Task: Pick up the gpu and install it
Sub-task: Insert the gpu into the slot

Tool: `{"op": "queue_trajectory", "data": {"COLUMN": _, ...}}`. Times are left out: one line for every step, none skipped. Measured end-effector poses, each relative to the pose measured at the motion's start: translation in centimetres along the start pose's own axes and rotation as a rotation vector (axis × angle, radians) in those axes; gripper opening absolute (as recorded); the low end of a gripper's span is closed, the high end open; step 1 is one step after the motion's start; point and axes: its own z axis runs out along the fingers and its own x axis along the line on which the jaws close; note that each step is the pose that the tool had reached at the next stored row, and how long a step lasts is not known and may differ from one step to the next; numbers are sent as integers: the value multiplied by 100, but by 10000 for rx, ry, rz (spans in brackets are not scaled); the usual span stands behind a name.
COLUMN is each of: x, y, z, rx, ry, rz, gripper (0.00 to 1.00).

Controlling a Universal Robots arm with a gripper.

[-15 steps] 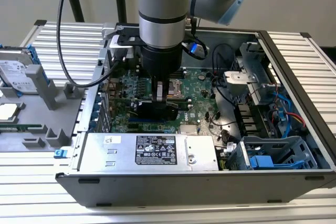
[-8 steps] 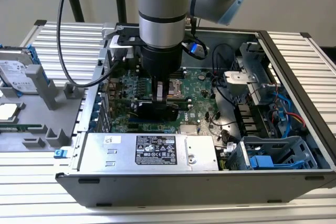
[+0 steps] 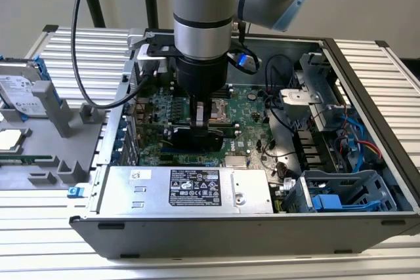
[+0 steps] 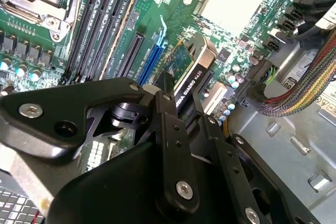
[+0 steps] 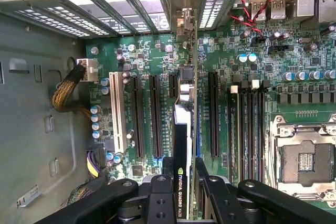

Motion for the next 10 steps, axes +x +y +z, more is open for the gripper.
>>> {"op": "queue_trajectory", "data": {"x": 0, "y": -2, "z": 0, "rx": 0, "ry": 1, "rz": 0, "gripper": 0}}
{"op": "queue_trajectory", "data": {"x": 0, "y": -5, "z": 0, "rx": 1, "ry": 0, "rz": 0, "gripper": 0}}
{"op": "queue_trajectory", "data": {"x": 0, "y": -6, "z": 0, "rx": 0, "ry": -5, "rz": 1, "gripper": 0}}
{"op": "queue_trajectory", "data": {"x": -1, "y": -10, "z": 0, "rx": -2, "ry": -21, "rz": 1, "gripper": 0}}
{"op": "queue_trajectory", "data": {"x": -1, "y": -13, "z": 0, "rx": -4, "ry": -59, "rz": 3, "gripper": 0}}
{"op": "queue_trajectory", "data": {"x": -1, "y": -17, "z": 0, "rx": -8, "ry": -103, "rz": 3, "gripper": 0}}
{"op": "queue_trajectory", "data": {"x": -1, "y": -20, "z": 0, "rx": -12, "ry": -145, "rz": 4, "gripper": 0}}
{"op": "queue_trajectory", "data": {"x": -2, "y": -24, "z": -1, "rx": -15, "ry": -187, "rz": 6, "gripper": 0}}
{"op": "queue_trajectory", "data": {"x": -2, "y": -28, "z": -2, "rx": -15, "ry": -214, "rz": 7, "gripper": 0}}
{"op": "queue_trajectory", "data": {"x": -2, "y": -32, "z": -3, "rx": -17, "ry": -238, "rz": 7, "gripper": 0}}
